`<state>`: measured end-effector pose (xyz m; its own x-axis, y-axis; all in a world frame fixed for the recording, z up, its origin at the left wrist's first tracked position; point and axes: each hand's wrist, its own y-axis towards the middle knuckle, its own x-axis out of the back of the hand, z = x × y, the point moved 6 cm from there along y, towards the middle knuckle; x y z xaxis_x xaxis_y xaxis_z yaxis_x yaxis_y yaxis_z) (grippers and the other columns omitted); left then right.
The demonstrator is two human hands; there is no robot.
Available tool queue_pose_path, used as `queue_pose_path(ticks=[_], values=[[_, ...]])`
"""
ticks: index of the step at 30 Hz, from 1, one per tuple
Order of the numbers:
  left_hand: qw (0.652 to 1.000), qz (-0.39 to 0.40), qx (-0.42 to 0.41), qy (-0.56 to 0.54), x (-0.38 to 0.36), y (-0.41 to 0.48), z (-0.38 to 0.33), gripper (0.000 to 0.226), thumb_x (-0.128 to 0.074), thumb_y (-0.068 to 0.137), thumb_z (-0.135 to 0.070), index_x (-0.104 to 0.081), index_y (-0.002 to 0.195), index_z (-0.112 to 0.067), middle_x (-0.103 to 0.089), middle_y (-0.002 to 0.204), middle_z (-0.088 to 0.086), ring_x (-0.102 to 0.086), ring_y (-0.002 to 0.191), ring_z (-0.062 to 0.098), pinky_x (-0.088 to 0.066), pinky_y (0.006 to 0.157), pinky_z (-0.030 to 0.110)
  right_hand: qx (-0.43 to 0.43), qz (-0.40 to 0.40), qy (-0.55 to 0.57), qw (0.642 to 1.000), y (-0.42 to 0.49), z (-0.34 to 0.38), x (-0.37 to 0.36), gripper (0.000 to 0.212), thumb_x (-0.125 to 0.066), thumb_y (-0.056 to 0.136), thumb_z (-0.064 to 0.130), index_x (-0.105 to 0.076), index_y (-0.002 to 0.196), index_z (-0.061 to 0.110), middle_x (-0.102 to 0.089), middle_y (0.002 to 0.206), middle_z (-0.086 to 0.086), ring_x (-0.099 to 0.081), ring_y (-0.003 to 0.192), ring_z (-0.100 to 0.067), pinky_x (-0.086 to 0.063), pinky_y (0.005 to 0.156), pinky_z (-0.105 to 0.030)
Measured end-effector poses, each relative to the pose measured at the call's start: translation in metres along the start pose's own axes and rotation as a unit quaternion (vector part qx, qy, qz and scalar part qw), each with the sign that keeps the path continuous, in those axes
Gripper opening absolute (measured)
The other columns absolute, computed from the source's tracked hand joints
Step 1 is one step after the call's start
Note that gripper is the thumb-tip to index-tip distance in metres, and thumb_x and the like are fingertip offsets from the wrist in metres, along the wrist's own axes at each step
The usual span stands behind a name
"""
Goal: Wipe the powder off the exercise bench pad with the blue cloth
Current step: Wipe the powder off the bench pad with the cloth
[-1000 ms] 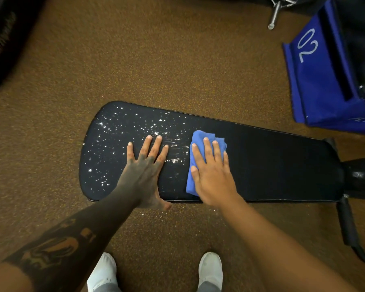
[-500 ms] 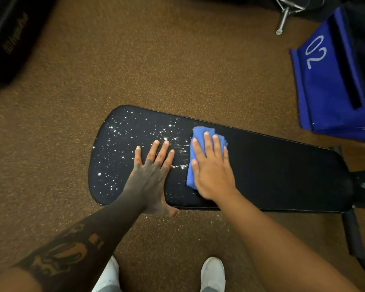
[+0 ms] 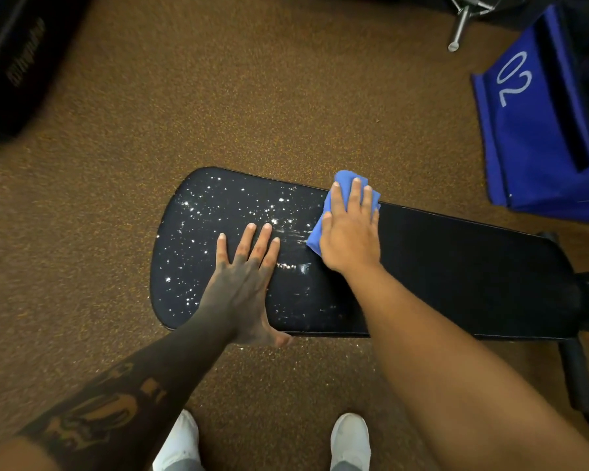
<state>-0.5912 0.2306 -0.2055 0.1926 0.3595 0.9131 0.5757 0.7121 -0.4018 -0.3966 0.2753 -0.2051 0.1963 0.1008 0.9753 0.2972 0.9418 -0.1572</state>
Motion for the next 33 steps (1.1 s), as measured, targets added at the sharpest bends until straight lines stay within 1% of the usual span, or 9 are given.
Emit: queue_pose_path(ticks=[2,6,7,12,17,21,26,30,33], values=[[1.000,0.001,0.000,0.001,0.000,0.000,-0.001,0.159,-0.033,0.043,-0.107,0.024,0.153,-0.008,0.033,0.161,0.014,0.029,0.150,0.035,0.001,0.119,0.068,-0.034,-0.008,0.018,0.999,-0.003,0.020,-0.003,0.058,-0.028,0.103,0.033,-0.009,0.157,0.020,0.004,0.165,-0.012,0.008,0.151,-0.033,-0.002,0.120,-0.052],[1.000,-0.004,0.001,-0.002,0.001,0.000,0.000,0.159,-0.033,0.043,-0.106,0.023,0.153,-0.007,0.032,0.162,0.014,0.028,0.150,0.035,0.001,0.119,0.068,0.166,0.018,-0.022,0.986,-0.021,0.041,-0.003,0.059,-0.029,0.103,0.033,-0.009,0.157,0.019,0.003,0.165,-0.008,0.007,0.151,-0.029,-0.005,0.120,-0.049],[1.000,-0.006,0.001,-0.003,0.000,0.000,0.000,0.159,-0.033,0.043,-0.107,0.022,0.154,-0.007,0.031,0.162,0.015,0.028,0.150,0.035,0.001,0.119,0.068,0.182,0.022,-0.030,0.983,-0.016,0.032,0.000,0.059,-0.029,0.103,0.033,-0.009,0.157,0.020,0.003,0.166,-0.007,0.007,0.152,-0.028,-0.006,0.121,-0.048],[1.000,0.000,-0.001,-0.007,-0.001,0.000,0.001,0.159,-0.033,0.043,-0.107,0.022,0.154,-0.008,0.033,0.162,0.014,0.029,0.150,0.035,0.003,0.119,0.068,-0.007,0.014,0.013,1.000,0.013,0.008,0.004,0.058,-0.028,0.104,0.031,-0.010,0.157,0.017,0.002,0.165,-0.012,0.005,0.151,-0.031,-0.004,0.121,-0.049],[1.000,0.000,0.000,-0.014,0.002,-0.001,-0.001,0.156,-0.034,0.046,-0.105,0.026,0.152,-0.007,0.035,0.161,0.013,0.032,0.148,0.034,0.005,0.119,0.068,0.172,0.041,-0.031,0.984,-0.021,0.044,-0.003,0.059,-0.028,0.103,0.035,-0.009,0.157,0.021,0.005,0.166,-0.007,0.009,0.151,-0.028,-0.005,0.122,-0.051],[1.000,-0.001,-0.001,-0.013,0.001,-0.001,0.000,0.157,-0.034,0.045,-0.106,0.025,0.153,-0.007,0.035,0.160,0.013,0.032,0.148,0.034,0.004,0.119,0.068,0.117,-0.036,-0.035,0.992,-0.004,0.041,0.021,0.060,-0.027,0.102,0.041,-0.007,0.157,0.027,0.009,0.164,-0.013,0.011,0.151,-0.033,0.005,0.120,-0.053],[0.999,-0.013,0.017,-0.033,0.002,-0.003,0.003,0.158,-0.029,0.044,-0.108,0.019,0.155,-0.005,0.030,0.163,0.015,0.031,0.149,0.034,0.005,0.119,0.067,0.032,0.044,0.018,0.998,0.004,0.045,0.000,0.062,-0.024,0.103,0.041,-0.001,0.157,0.021,0.006,0.165,-0.012,0.010,0.151,-0.033,-0.003,0.121,-0.054],[0.999,-0.012,0.019,-0.032,0.002,-0.003,0.004,0.158,-0.028,0.045,-0.108,0.018,0.155,-0.004,0.029,0.163,0.015,0.031,0.149,0.034,0.006,0.119,0.067,0.173,0.034,-0.035,0.984,-0.026,0.052,-0.008,0.061,-0.023,0.102,0.038,-0.004,0.157,0.018,-0.002,0.165,-0.009,0.003,0.151,-0.031,-0.009,0.121,-0.053],[0.999,-0.015,0.017,-0.039,0.003,-0.002,0.004,0.158,-0.030,0.045,-0.107,0.013,0.156,-0.004,0.025,0.165,0.015,0.028,0.151,0.034,0.006,0.119,0.068,0.175,-0.003,-0.067,0.982,-0.023,0.046,0.000,0.063,-0.024,0.101,0.042,-0.005,0.157,0.019,0.002,0.165,-0.013,0.006,0.151,-0.032,-0.005,0.121,-0.055]])
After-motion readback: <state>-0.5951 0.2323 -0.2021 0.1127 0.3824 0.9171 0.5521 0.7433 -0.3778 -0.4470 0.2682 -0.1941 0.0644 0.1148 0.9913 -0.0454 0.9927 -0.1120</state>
